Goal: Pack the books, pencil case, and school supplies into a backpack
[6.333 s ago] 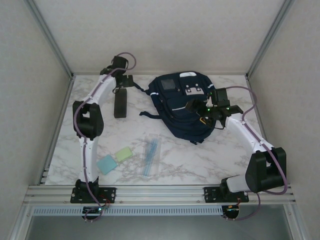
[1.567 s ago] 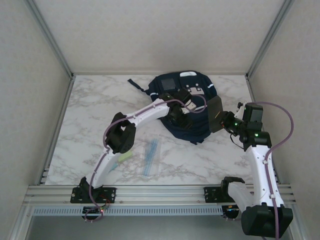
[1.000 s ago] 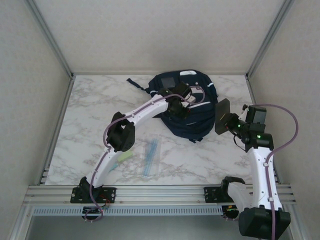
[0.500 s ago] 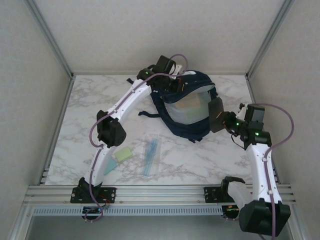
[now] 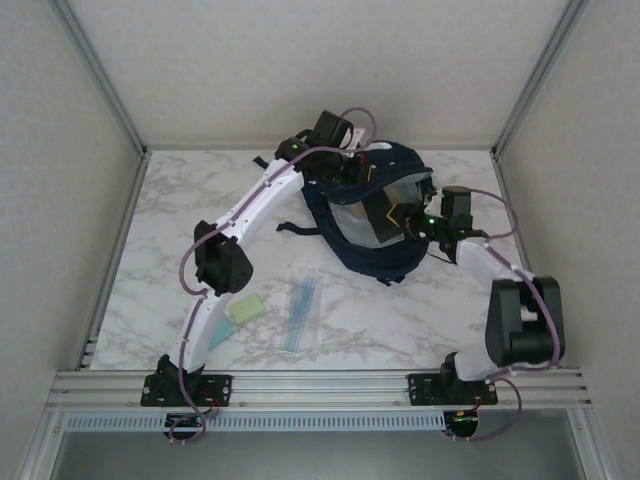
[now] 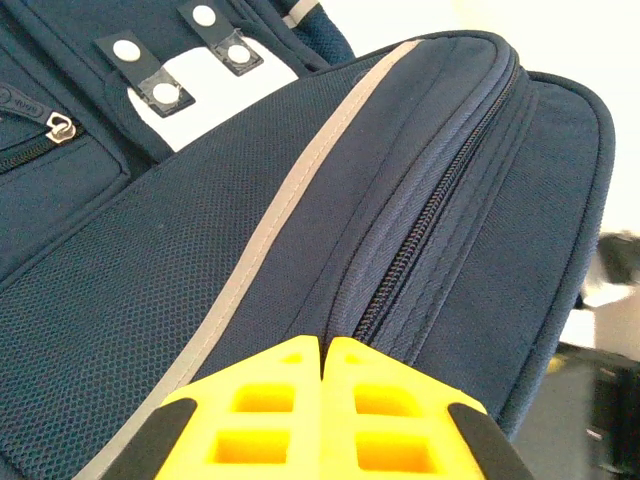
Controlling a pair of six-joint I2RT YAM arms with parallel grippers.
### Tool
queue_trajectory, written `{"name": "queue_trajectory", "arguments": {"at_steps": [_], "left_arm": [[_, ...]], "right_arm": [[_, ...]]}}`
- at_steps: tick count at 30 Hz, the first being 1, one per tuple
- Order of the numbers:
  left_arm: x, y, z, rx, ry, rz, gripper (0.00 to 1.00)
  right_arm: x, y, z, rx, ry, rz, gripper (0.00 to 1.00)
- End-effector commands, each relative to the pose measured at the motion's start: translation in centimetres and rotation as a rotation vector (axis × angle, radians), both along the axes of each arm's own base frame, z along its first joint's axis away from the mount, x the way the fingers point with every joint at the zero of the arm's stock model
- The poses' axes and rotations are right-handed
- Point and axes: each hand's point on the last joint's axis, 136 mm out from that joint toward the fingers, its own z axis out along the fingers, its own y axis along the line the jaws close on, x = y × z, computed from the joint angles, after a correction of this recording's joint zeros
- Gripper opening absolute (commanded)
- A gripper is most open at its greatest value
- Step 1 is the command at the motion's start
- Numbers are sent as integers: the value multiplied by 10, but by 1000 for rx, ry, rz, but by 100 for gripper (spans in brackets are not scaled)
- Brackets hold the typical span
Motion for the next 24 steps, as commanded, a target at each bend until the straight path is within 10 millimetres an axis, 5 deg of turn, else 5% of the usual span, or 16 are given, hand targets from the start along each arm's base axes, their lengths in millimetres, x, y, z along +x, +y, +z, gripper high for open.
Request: {"name": "queue_trajectory", "arguments": {"at_steps": [1, 9, 13, 18, 24], "left_arm": [[-3, 2, 65, -111, -87, 8, 0], [-17, -4, 76, -132, -81, -23, 0], [-19, -1, 79, -124, -88, -17, 0], [-8, 1, 68, -109, -81, 19, 0], [8, 2, 60, -117, -77, 68, 0]], "right_arm": [[46, 20, 39, 108, -190, -9, 11], [102, 26, -1, 182, -166, -156, 17], [111, 26, -22, 168, -62, -179, 33], [85, 9, -22, -11, 24, -195, 70], [26, -31, -10, -348, 91, -173, 91]]}}
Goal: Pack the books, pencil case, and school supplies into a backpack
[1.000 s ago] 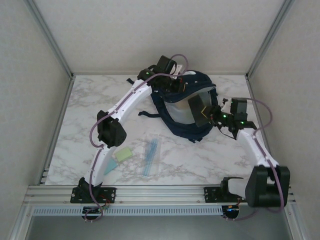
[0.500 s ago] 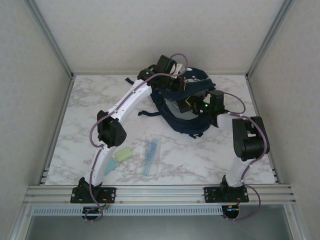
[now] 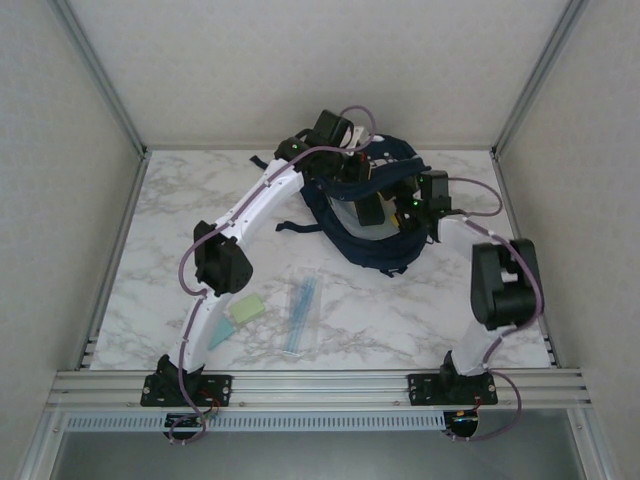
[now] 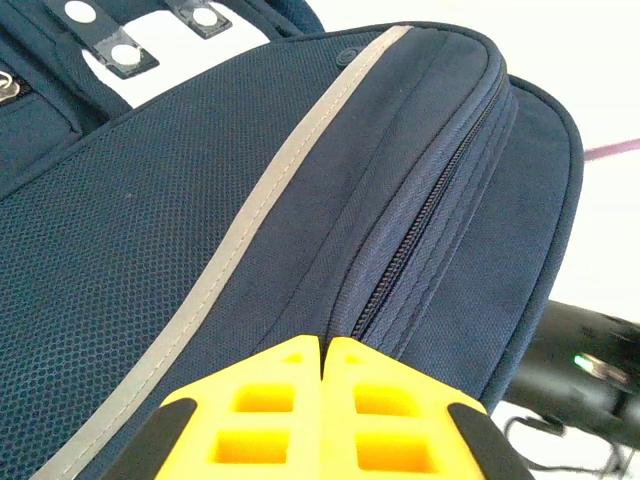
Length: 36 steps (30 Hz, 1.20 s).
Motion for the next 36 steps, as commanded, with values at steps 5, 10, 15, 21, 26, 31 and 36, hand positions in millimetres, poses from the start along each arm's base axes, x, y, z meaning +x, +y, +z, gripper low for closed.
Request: {"name": "queue_trajectory", "arguments": {"at_steps": [5, 10, 15, 21, 26, 31, 36], "left_arm": [[16, 6, 43, -92, -68, 66, 0], [22, 6, 7, -32, -32, 72, 0], [17, 2, -34, -7, 59, 71, 0], [6, 19, -35, -4, 114, 95, 31], [6, 68, -9, -38, 75, 193, 67], [8, 135, 5, -23, 33, 330, 77], [5, 205, -5, 8, 29, 490, 83]], "right_arm": [[-82, -38, 16, -357, 93, 136, 94], [-139, -20, 23, -407, 88, 279, 99], [-185, 22, 21, -421, 59, 401, 99], [-213, 79, 1, -447, 44, 502, 99], [-219, 129, -13, -522, 19, 596, 99], [-217, 160, -33, -629, 55, 644, 99], [-213, 191, -47, -719, 83, 686, 99]]}}
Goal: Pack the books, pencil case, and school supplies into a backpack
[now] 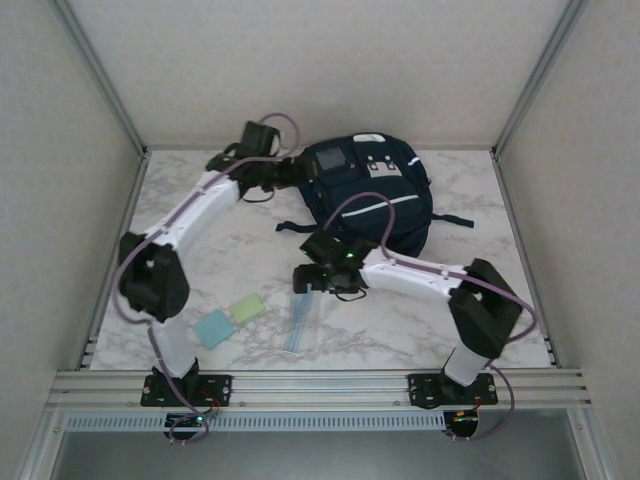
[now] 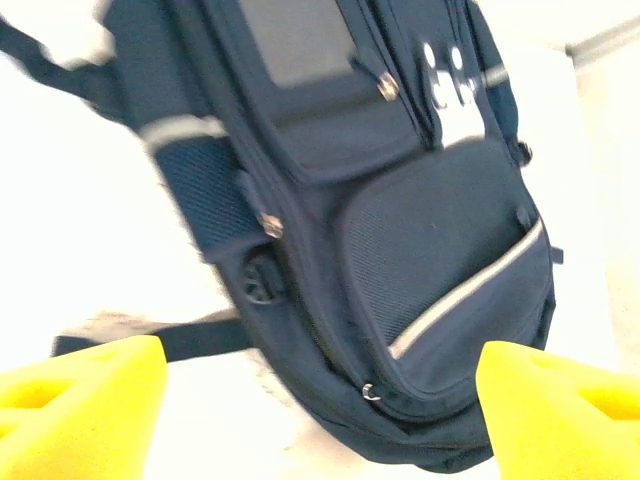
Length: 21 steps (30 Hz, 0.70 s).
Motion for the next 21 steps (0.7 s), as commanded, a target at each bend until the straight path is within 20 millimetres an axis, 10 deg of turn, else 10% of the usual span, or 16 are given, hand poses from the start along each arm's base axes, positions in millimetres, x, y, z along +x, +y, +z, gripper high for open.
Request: {"name": "queue_trajectory", "arguments": {"at_steps": [1, 7, 21], "left_arm": [[-1, 34, 0, 12, -28, 106, 84], [-16, 78, -19, 13, 7, 202, 94], [-23, 106, -34, -13, 35, 272, 95]], "right_arm": [[3, 8, -5, -80, -17, -6, 99], [6, 22, -36, -154, 48, 0, 99], [12, 27, -76, -319, 137, 28, 95]]}}
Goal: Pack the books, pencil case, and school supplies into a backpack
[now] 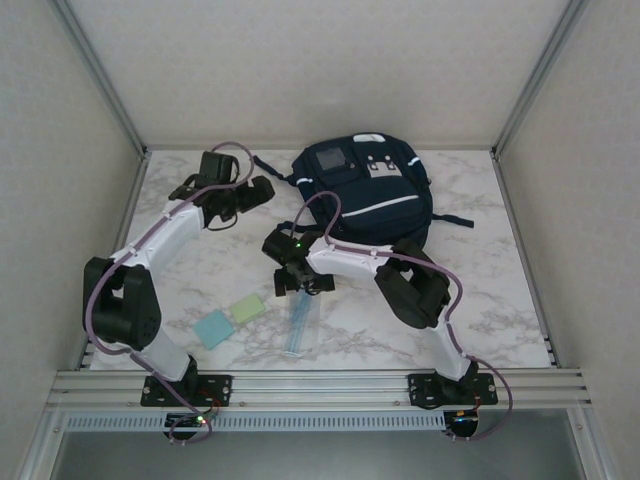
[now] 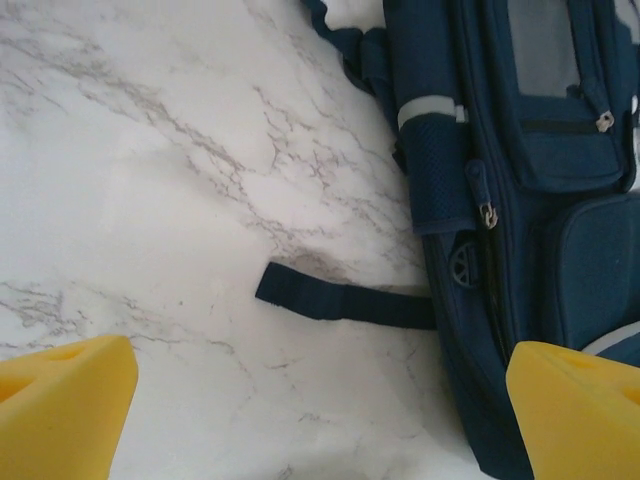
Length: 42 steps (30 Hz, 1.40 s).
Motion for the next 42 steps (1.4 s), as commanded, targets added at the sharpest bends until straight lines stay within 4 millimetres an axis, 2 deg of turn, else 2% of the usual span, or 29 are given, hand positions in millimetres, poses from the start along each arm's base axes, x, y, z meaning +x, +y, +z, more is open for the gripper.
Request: {"name": "queue_trajectory", "arguments": {"at_steps": [1, 4, 8, 13, 19, 22, 28, 36, 42], "left_arm": [[2, 7, 24, -28, -63, 25, 95], [1, 12, 27, -25, -72, 34, 95], [2, 16, 28, -25, -72, 45, 95], [3, 16, 23, -38, -61, 45, 95], [5, 13, 19, -50, -44, 46, 95], [6, 12, 20, -59, -44, 48, 94], [8, 9, 22, -84, -38, 52, 94], [11, 6, 27, -95, -35, 48, 94], [14, 4, 31, -100, -33, 38, 94]], "right_arm": [[-1, -7, -15, -70, 29, 7, 94], [-1, -15, -21, -82, 45, -29, 84], [1, -20, -22, -70, 50, -57, 61], [3, -17, -12, -49, 29, -37, 46], [4, -7, 5, 17, 25, -37, 37], [6, -5, 12, 28, 16, -32, 35], [12, -5, 27, 65, -4, -22, 19], [14, -6, 47, 97, -12, -4, 17], [24, -18, 81, 178, -41, -18, 16]]}}
